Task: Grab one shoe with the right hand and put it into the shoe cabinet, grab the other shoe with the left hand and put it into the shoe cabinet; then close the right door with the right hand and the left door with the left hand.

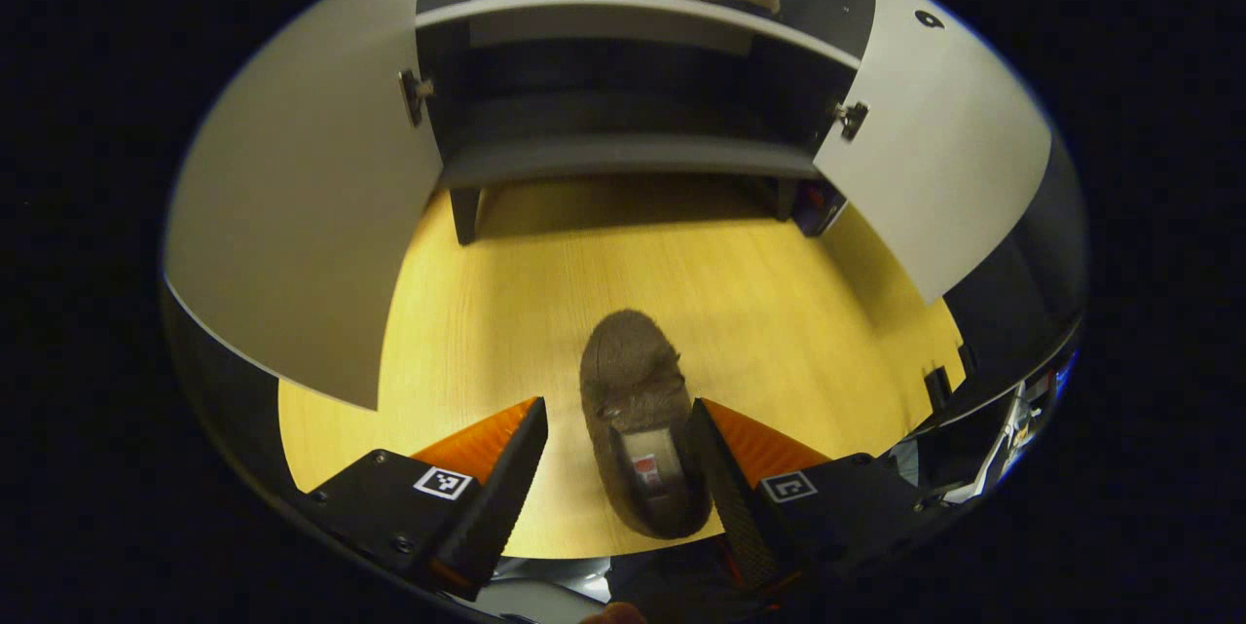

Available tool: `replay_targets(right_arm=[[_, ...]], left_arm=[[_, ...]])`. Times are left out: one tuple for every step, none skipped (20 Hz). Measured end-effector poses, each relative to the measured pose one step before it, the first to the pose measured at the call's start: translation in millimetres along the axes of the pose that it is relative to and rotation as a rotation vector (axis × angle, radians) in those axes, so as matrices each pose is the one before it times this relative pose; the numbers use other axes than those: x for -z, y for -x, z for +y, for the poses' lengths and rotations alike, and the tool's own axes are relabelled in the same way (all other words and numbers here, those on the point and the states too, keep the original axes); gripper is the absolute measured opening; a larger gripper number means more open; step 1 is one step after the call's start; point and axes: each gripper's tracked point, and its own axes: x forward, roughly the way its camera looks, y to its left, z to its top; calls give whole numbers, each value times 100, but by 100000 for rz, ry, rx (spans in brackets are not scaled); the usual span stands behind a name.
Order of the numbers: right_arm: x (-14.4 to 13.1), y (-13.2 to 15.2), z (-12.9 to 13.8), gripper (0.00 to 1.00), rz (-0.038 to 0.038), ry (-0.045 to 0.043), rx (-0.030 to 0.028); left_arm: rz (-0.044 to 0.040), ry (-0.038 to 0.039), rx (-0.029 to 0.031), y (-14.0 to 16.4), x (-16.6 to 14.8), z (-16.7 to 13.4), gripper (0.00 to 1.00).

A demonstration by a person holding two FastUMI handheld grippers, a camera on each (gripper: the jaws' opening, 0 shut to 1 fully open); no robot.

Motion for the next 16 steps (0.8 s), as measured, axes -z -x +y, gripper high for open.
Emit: replay_targets(right_arm=[[-54, 5, -240, 60, -264, -216, 554], [-140, 4, -325, 60, -127, -237, 607], [-123, 41, -234, 63, -337, -98, 481], [-49, 3, -263, 63, -68, 223, 630], [72, 66, -160, 63, 308, 369, 366], [48, -36, -87, 63, 468, 355, 259], [31, -11, -51, 63, 156, 335, 104], [-55, 5, -1, 63, 47, 316, 42], [-19, -3, 82, 63, 69, 414, -156], [-56, 30, 129, 63, -75, 364, -331], [-95, 6, 188, 63, -356, 527, -312], [-67, -7, 114, 63, -384, 685, 19], [-69, 23, 146, 63, -599, 668, 25], [-75, 70, 155, 63, -494, 398, -30], [-6, 49, 211, 63, -388, 172, -393], [32, -5, 95, 63, 175, -66, -206]], left_arm=[[2619, -405, 579, -657, 627, 74, 91], [3682, 15, 1357, -424, 772, 80, 91], [2891, 683, 1371, -464, 605, 174, 87], [2286, 1361, 799, -291, 545, 427, 84], [2463, 2054, 768, -1080, 782, 431, 78], [3110, 2912, 314, -454, 773, 407, 74], [2504, 3118, 479, -719, 628, 97, 70], [1241, 3003, 751, -524, 267, 133, 58], [810, 3338, 1208, -452, 262, -13, 58], [64, 3433, 1203, -56, -13, 92, 46], [87, 2455, 837, 488, -148, 212, 41], [159, 2404, 1851, 355, -83, -8, 39], [614, 2421, 1742, -242, 31, -74, 37], [869, 2968, 2078, 100, 119, -39, 36], [554, 3194, 1776, 101, -48, 116, 30], [1497, 2824, 1739, 27, -93, -23, 26]])
